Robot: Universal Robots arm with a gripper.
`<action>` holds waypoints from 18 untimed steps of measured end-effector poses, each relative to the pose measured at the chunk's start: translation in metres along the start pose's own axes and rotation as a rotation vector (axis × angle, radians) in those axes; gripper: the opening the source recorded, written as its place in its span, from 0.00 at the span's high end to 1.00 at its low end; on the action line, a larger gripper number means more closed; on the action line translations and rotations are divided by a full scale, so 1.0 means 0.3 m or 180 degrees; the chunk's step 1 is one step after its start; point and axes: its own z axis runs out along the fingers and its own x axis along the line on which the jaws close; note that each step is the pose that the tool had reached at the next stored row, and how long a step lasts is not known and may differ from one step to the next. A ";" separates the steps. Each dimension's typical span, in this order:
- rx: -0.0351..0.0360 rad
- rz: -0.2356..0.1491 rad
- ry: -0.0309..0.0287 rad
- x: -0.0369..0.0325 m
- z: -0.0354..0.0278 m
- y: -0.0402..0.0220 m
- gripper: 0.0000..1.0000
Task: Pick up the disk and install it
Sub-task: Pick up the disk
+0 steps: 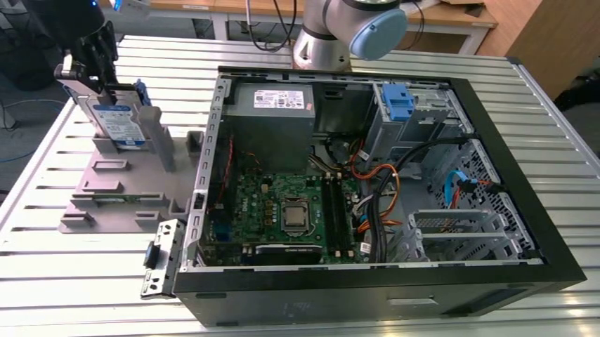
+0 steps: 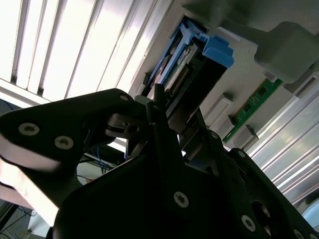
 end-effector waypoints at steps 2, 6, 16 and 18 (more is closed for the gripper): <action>0.0000 0.0000 0.0000 0.000 0.000 0.000 0.65; 0.0000 0.0000 0.0000 -0.001 -0.011 0.000 0.65; 0.0000 0.0000 0.0000 -0.001 -0.013 0.000 0.65; 0.0000 0.0000 0.0000 -0.001 -0.013 0.000 0.65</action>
